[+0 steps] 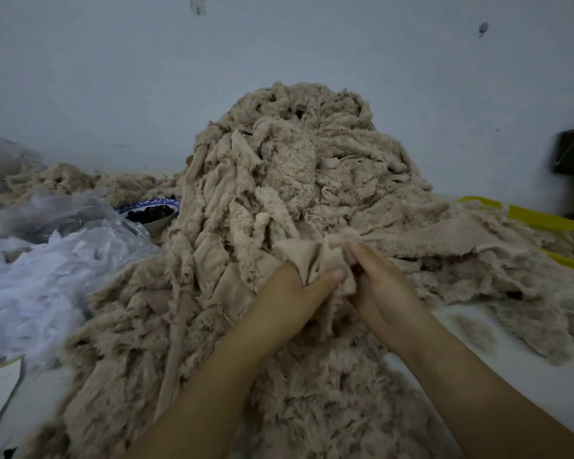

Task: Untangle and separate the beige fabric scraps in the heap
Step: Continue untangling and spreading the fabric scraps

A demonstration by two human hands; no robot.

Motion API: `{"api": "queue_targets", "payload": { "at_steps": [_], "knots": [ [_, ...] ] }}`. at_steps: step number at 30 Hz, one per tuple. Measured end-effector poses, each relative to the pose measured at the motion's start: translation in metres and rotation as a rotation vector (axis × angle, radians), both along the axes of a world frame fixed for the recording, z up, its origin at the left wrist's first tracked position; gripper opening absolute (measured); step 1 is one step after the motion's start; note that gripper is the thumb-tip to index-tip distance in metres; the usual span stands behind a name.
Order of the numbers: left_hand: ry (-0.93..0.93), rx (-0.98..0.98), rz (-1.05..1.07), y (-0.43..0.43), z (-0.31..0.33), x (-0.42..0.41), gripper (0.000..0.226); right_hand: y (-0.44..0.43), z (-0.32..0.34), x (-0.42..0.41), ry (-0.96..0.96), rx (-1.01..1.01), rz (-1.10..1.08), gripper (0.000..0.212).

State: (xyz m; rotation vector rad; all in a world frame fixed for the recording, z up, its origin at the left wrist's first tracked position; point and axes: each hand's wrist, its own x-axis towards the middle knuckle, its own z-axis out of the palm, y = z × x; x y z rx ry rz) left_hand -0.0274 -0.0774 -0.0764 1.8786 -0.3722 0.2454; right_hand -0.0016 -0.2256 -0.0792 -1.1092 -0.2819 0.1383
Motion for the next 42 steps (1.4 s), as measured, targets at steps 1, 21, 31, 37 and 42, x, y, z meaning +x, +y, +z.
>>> {"api": "queue_targets", "payload": {
  "at_steps": [1, 21, 31, 37, 42],
  "knots": [
    [0.008, 0.007, 0.081, 0.003, -0.001, 0.002, 0.008, 0.001, -0.002, -0.002, -0.062, -0.160, -0.035, 0.052],
    [0.255, 0.410, 0.360, 0.039, -0.030, 0.030, 0.029, -0.014, -0.030, 0.030, 0.111, -0.332, -0.319, 0.026],
    [0.314, 0.041, 0.354, 0.031, -0.024, 0.025, 0.044, 0.005, -0.027, 0.013, -0.496, -0.967, -0.345, 0.007],
    [0.419, -0.558, 0.129, 0.027, -0.012, 0.022, 0.026, 0.016, -0.023, -0.006, -0.687, -0.881, -0.164, 0.029],
    [0.580, -1.138, -0.071, 0.029, -0.002, 0.017, 0.026, 0.008, -0.014, -0.002, -0.306, -0.642, -0.330, 0.041]
  ]
}}
